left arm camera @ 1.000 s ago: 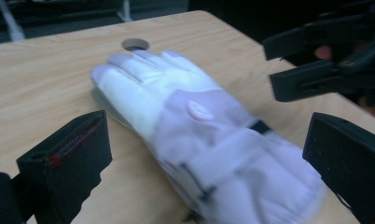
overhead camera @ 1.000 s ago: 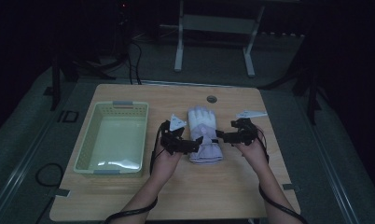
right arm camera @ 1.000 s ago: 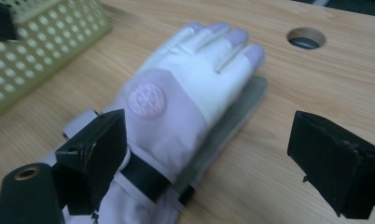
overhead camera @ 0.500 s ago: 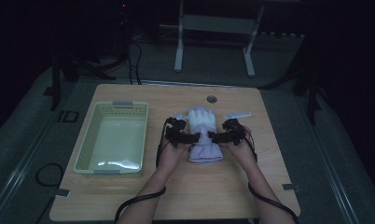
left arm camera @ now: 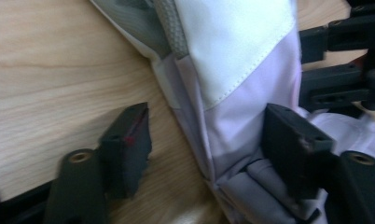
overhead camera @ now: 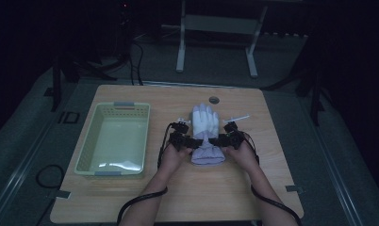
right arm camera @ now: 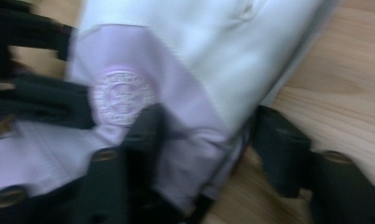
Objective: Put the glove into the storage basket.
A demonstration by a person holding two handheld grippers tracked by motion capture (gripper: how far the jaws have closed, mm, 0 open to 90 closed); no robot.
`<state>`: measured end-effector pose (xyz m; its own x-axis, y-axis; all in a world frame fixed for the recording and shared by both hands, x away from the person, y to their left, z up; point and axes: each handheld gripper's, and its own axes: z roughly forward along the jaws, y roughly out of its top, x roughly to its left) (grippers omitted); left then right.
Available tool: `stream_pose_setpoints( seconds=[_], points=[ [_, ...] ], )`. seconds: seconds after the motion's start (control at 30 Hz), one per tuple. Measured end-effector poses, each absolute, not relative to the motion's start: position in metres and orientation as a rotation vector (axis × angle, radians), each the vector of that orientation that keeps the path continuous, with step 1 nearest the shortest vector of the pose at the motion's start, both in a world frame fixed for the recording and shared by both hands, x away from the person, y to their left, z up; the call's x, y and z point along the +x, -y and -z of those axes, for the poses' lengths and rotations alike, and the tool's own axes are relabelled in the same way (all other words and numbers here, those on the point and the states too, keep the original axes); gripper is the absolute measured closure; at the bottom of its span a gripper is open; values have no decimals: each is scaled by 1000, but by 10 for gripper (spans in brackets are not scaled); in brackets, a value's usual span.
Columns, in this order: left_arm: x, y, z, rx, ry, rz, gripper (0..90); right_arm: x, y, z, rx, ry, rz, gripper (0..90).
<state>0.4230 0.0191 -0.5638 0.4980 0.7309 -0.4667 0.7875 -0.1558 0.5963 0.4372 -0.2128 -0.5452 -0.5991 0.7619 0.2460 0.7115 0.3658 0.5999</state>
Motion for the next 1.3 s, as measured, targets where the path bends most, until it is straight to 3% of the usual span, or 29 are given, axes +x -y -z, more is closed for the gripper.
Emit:
stream_pose_setpoints(
  seconds=[0.17, 0.4, 0.7, 1.3],
  points=[
    [423, -16, 560, 1919, -1223, 124, 572, 434, 211, 545, 1390, -2527, -1072, 595],
    [418, -8, 551, 1964, -1218, 45, 695, 426, 207, 542, 1406, -2432, -1060, 744],
    [411, -10, 544, 1936, -1186, 43, 753, 417, 203, 533, 1388, -2371, -1049, 790],
    [395, -19, 488, 1987, -1099, -49, 760, 396, 196, 487, 1295, -2285, -1131, 800]
  ],
)
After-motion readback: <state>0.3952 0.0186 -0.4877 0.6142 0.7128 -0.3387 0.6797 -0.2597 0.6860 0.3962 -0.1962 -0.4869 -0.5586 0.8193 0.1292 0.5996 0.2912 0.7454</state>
